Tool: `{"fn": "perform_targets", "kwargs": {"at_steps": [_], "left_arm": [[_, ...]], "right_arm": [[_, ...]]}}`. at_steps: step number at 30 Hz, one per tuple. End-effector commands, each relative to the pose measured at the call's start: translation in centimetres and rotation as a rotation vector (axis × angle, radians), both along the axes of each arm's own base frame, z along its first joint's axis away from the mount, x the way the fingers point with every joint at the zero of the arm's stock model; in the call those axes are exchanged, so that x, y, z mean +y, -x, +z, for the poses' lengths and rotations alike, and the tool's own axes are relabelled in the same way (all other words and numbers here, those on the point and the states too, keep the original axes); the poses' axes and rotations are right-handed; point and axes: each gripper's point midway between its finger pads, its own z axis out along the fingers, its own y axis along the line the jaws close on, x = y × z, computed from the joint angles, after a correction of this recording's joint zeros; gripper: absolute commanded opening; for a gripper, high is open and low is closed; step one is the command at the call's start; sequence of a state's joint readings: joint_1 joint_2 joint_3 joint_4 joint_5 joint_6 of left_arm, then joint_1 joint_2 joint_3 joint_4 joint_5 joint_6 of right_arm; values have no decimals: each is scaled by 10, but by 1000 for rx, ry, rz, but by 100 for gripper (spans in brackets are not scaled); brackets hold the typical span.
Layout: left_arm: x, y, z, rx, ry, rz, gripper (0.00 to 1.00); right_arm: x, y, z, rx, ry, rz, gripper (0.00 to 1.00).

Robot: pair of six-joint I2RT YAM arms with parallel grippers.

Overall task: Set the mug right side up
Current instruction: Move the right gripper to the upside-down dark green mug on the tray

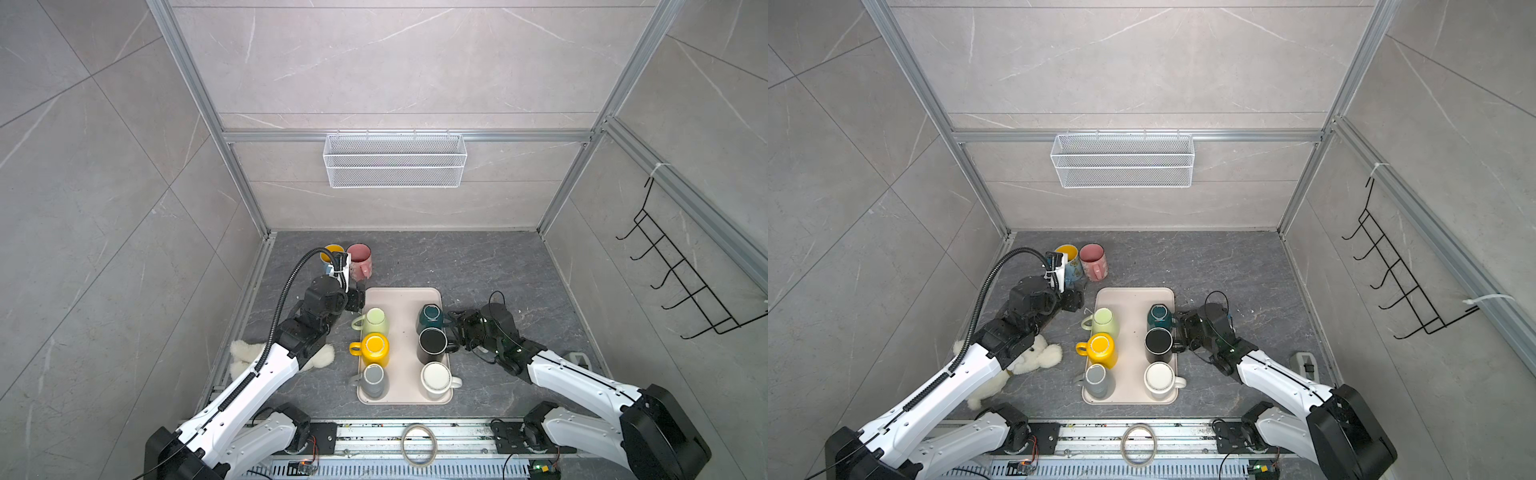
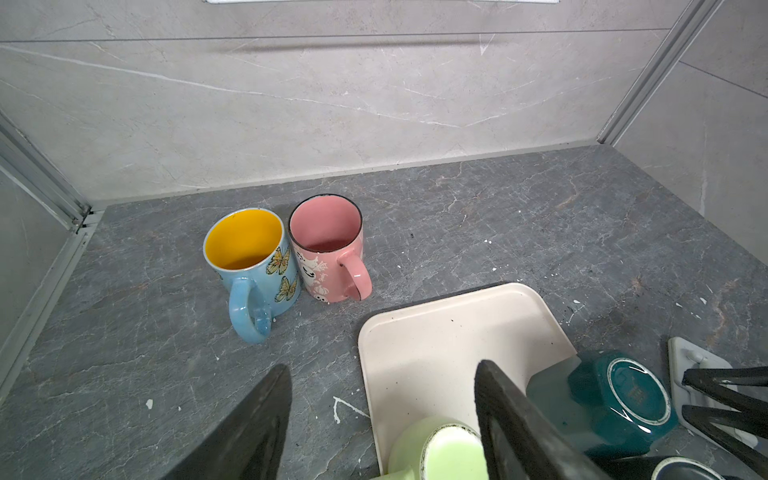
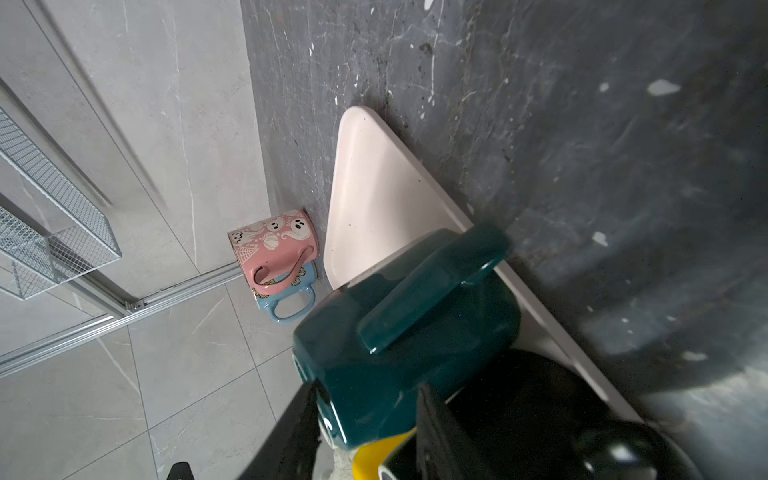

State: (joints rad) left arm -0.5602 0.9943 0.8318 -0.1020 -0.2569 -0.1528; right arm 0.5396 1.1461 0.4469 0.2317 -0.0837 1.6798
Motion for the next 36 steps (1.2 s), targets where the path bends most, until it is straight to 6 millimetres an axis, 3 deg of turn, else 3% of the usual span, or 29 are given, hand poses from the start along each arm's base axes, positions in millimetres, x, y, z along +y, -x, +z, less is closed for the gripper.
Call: {"fn": "perform_targets", "kwargs": {"at_steps": [1, 19, 36], "left_arm": [[3, -1, 25, -63, 43, 18, 72], [6, -3, 16, -53, 17, 33, 72], [13, -1, 15, -65, -13, 52, 72]], "right_arm": [[3, -6, 2, -10, -63, -23, 44], [-2, -16, -26, 47, -46, -62, 44], [5, -46, -30, 31, -108, -41, 39]]}}
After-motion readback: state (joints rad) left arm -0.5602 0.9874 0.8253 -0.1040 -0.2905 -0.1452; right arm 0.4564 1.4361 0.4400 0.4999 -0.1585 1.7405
